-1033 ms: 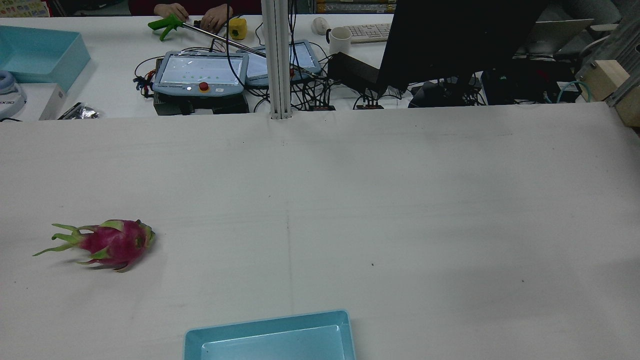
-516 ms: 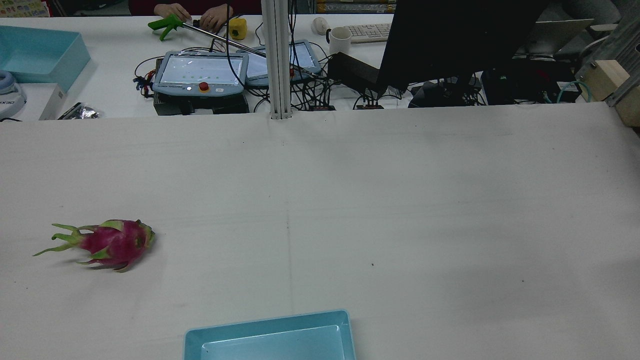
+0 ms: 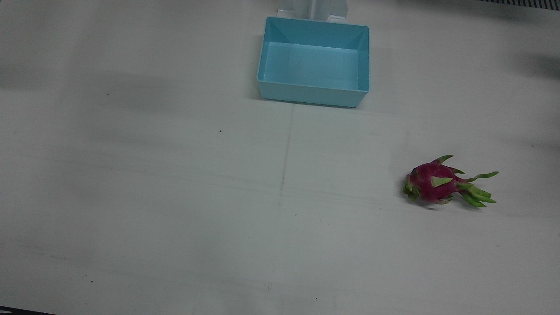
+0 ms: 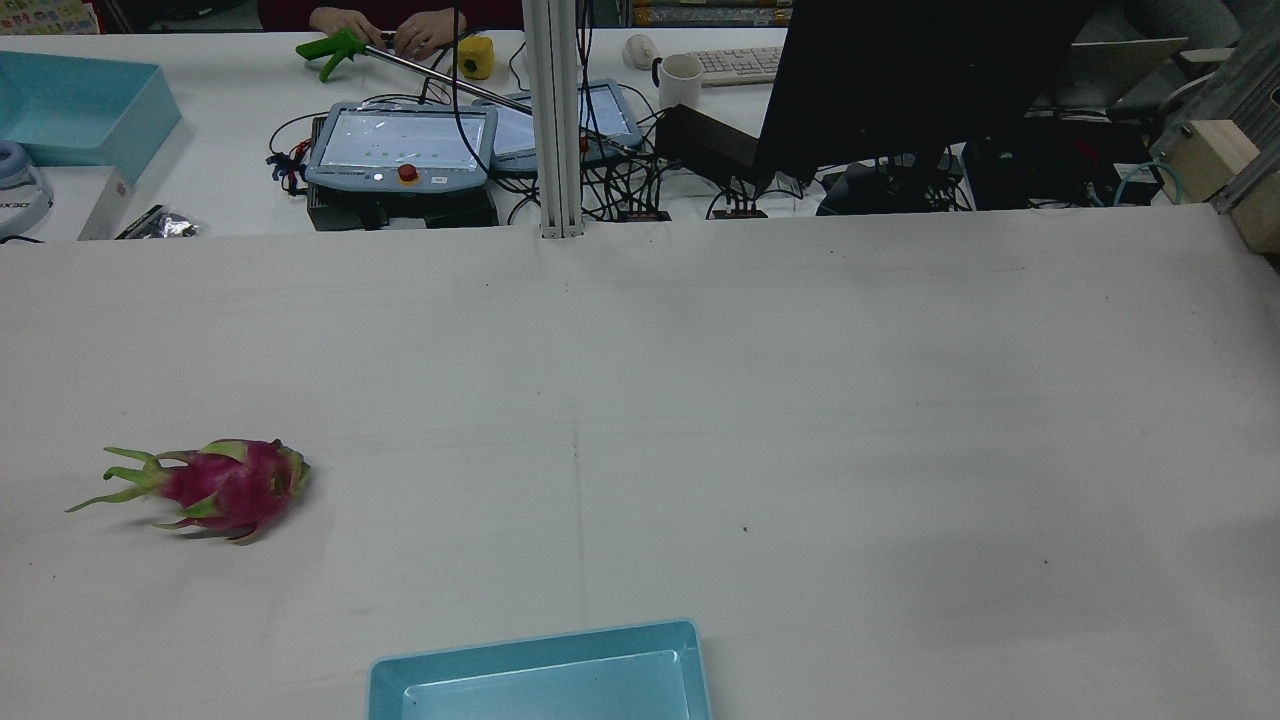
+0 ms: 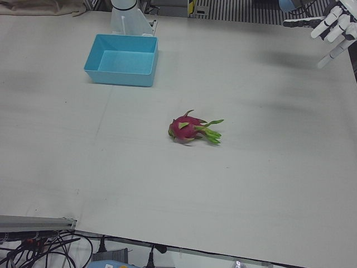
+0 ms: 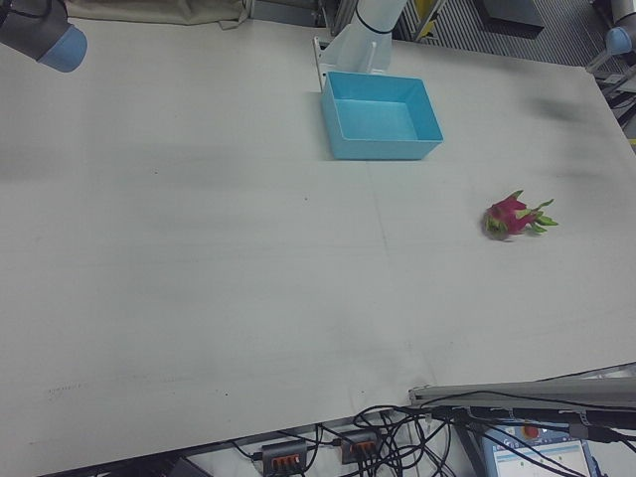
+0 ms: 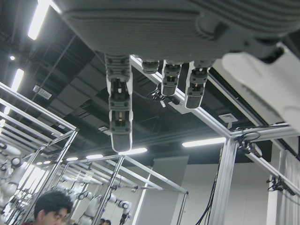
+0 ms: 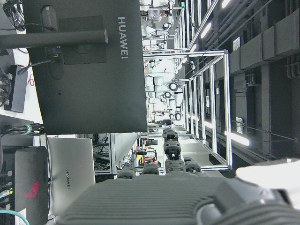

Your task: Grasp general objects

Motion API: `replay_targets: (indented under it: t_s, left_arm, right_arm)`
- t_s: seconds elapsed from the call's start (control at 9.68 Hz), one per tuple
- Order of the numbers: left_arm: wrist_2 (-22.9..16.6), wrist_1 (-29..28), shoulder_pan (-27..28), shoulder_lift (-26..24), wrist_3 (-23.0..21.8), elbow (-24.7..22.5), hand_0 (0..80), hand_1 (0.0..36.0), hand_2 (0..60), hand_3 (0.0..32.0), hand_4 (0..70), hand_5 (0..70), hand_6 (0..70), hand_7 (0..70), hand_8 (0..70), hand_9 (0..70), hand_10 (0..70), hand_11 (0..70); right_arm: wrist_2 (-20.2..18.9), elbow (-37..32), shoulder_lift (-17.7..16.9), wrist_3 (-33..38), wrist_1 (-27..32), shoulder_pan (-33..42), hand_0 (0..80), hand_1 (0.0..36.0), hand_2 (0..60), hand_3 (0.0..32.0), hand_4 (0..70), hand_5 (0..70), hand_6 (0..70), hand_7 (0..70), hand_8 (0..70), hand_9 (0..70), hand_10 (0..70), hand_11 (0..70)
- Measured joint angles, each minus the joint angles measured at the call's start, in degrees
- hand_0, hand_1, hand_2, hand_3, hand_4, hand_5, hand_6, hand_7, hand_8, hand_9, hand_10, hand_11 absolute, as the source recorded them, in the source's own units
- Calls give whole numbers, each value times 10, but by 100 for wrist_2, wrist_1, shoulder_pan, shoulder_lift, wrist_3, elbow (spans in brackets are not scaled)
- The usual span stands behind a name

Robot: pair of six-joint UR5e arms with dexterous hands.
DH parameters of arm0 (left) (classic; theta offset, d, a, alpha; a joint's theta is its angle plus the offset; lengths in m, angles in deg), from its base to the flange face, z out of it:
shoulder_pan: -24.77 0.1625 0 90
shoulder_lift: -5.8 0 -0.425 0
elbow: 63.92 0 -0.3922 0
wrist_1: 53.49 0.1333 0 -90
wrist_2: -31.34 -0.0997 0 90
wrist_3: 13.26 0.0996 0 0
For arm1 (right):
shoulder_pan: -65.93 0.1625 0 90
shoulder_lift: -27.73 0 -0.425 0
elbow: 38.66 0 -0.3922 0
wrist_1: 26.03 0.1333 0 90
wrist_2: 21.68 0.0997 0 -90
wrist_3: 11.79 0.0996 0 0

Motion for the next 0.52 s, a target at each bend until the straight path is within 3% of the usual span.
replay_targets:
  t_s: [0.31,0.41,0.52]
  left_arm:
    - [585,-1540,390,254,371,199,491,106,0,0,29,125,18,162,35,18,3,10]
    - [638,-1735,431,271,408,212,492,105,0,142,0,34,0,127,36,11,0,0]
    - [659,-1778,457,277,409,213,493,105,0,294,0,0,0,96,39,5,0,0]
  right_arm:
    - [0,-6,0,0,7,0,0,0,0,0,0,0,0,0,0,0,0,0]
    - [0,-8,0,0,6,0,0,0,0,0,0,0,0,0,0,0,0,0]
    - [0,-7,0,0,6,0,0,0,0,0,0,0,0,0,0,0,0,0]
